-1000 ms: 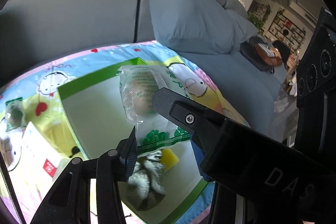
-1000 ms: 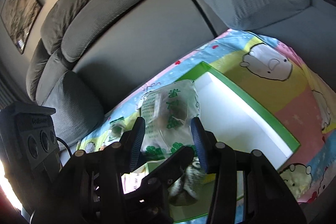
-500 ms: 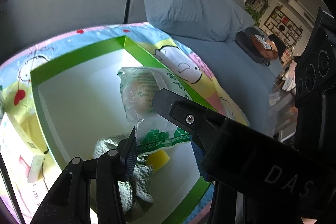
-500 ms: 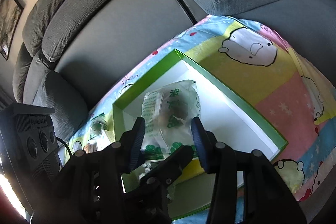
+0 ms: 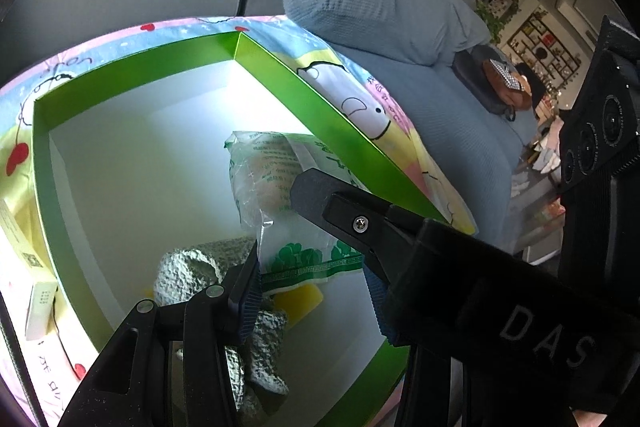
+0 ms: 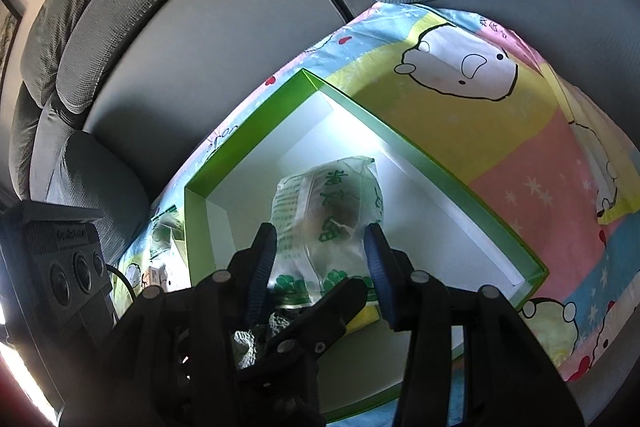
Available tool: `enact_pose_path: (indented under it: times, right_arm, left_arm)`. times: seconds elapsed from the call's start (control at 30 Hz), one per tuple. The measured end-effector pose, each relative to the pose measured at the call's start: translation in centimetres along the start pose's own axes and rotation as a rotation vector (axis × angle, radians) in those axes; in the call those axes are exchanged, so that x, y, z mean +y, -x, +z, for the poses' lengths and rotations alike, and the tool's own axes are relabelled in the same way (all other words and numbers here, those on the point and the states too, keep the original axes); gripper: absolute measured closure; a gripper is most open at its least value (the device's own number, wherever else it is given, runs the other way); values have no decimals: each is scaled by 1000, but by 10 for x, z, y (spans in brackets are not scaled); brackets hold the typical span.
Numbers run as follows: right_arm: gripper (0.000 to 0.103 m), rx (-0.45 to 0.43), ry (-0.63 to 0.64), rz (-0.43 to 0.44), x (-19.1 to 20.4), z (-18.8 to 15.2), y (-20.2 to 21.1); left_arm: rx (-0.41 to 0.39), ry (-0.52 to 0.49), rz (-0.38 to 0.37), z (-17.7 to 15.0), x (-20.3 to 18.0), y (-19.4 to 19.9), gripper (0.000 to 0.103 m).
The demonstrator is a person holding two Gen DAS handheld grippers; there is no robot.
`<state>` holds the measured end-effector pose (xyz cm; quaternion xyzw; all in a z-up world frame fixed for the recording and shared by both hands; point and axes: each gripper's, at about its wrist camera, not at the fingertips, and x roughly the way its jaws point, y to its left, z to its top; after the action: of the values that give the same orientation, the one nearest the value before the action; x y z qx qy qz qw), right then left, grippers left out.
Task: Organize objects
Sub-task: 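Lower the clear bag into the green box and open the tools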
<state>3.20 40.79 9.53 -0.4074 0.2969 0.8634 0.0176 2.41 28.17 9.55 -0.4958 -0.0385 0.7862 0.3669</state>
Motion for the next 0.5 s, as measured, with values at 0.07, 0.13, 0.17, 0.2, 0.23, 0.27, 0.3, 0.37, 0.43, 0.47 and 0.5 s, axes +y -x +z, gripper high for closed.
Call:
enact_pose_path:
  times: [0.07, 0.13, 0.17, 0.2, 0.23, 0.27, 0.3, 0.37, 0.43, 0.47, 0.5]
  right_arm:
    - [57, 5, -3, -6, 0, 0, -1]
    - [57, 7, -4, -10, 0, 0, -2]
    - [57, 8, -5, -11, 0, 1, -2]
    - [57, 8, -7, -13, -1, 1, -3]
    - [57, 8, -9, -15, -1, 1, -3]
    - [57, 9, -10, -18, -1, 1, -3]
    - [57, 11, -11, -20, -1, 1, -3]
    - [57, 15, -11, -23, -1, 1, -5]
    - [57, 18, -12, -28, -2, 1, -6]
    - [57, 19, -13, -29, -2, 1, -6]
    - [57, 18, -12, -32, -2, 1, -6]
  left_arm:
    - [6, 6, -2, 0, 1, -1, 55]
    - [12, 10, -7, 0, 1, -4, 55]
    - [15, 11, -10, 0, 1, -4, 55]
    - [18, 13, -13, 0, 2, -3, 55]
    - [19, 14, -14, 1, 2, -5, 55]
    - [24, 18, -18, 0, 2, -5, 55]
    - [26, 18, -19, 1, 2, -5, 55]
    - [28, 22, -18, -1, 3, -5, 55]
    - [31, 23, -17, -1, 4, -6, 55]
    - [31, 25, -17, -1, 4, -5, 55]
    - [32, 27, -19, -2, 5, -5, 55]
